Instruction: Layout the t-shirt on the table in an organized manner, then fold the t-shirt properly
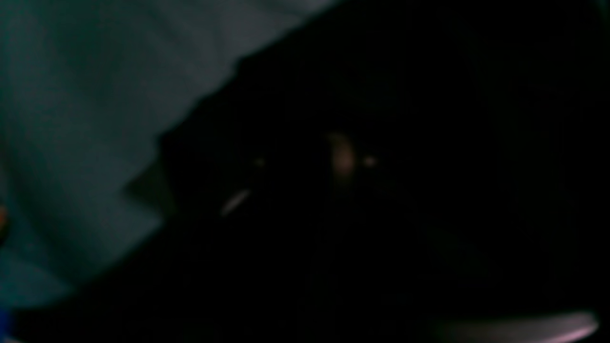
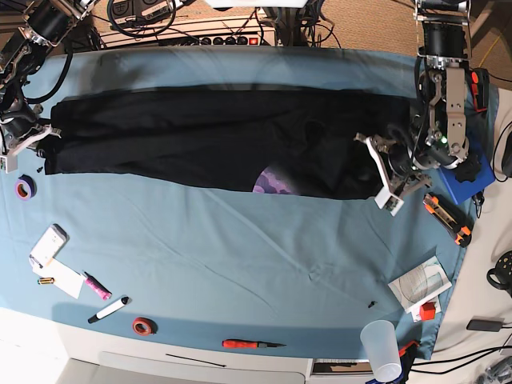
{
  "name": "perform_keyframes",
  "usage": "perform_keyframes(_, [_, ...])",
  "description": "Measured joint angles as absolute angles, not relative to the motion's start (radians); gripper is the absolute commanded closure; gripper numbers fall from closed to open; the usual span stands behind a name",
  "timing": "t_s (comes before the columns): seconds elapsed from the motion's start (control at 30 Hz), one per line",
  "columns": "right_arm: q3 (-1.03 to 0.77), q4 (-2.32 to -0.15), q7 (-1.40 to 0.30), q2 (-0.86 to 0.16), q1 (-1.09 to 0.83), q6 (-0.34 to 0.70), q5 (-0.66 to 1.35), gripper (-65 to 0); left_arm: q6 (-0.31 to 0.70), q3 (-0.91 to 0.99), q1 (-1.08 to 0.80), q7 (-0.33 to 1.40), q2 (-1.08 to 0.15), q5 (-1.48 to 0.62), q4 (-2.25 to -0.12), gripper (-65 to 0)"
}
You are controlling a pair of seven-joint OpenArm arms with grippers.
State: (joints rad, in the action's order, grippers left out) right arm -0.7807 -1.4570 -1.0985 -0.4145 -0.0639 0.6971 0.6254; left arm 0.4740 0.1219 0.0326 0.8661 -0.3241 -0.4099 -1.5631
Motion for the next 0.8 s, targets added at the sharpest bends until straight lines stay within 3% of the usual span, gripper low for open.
perform_keyframes(0.13, [-0.781, -1.457, -1.098, -0.414, -0.064, 0.697, 0.625, 0.0, 0.395, 0.12, 0.073, 0.876, -0.324, -0.35, -1.558, 0.0])
perform_keyframes(0.43, [-0.781, -1.457, -1.095, -0.414, -0.064, 0.697, 0.627, 0.0, 0.4, 0.12, 0.166, 0.896, -0.324, -0.325, -1.557, 0.0])
perform_keyframes(0.47, [-0.781, -1.457, -1.095, -0.414, -0.064, 0.697, 0.627, 0.0, 0.421, 0.12, 0.165, 0.912, -0.324, -0.325, -1.557, -3.0])
perform_keyframes(0.53, [-0.781, -1.457, -1.106, -0.415, -0.064, 0.697, 0.627, 0.0, 0.445, 0.12, 0.159, 0.939, -0.324, -0.342, -1.557, -15.9])
perform_keyframes(0.6, [-0.781, -1.457, -1.128, -0.414, -0.064, 0.697, 0.626, -8.0, 0.444, 0.12, 0.159, 0.942, -0.324, -0.352, -1.557, -24.1])
perform_keyframes(0.67, [-0.781, -1.457, -1.131, -0.415, -0.064, 0.697, 0.625, -15.8, 0.383, 0.12, 0.162, 0.941, -0.324, -0.373, -1.557, -24.9])
perform_keyframes(0.8, [-0.781, -1.457, -1.139, -0.415, -0.064, 0.697, 0.626, -17.5, 0.332, 0.12, 0.161, 0.952, -0.324, -0.386, -1.56, -24.9])
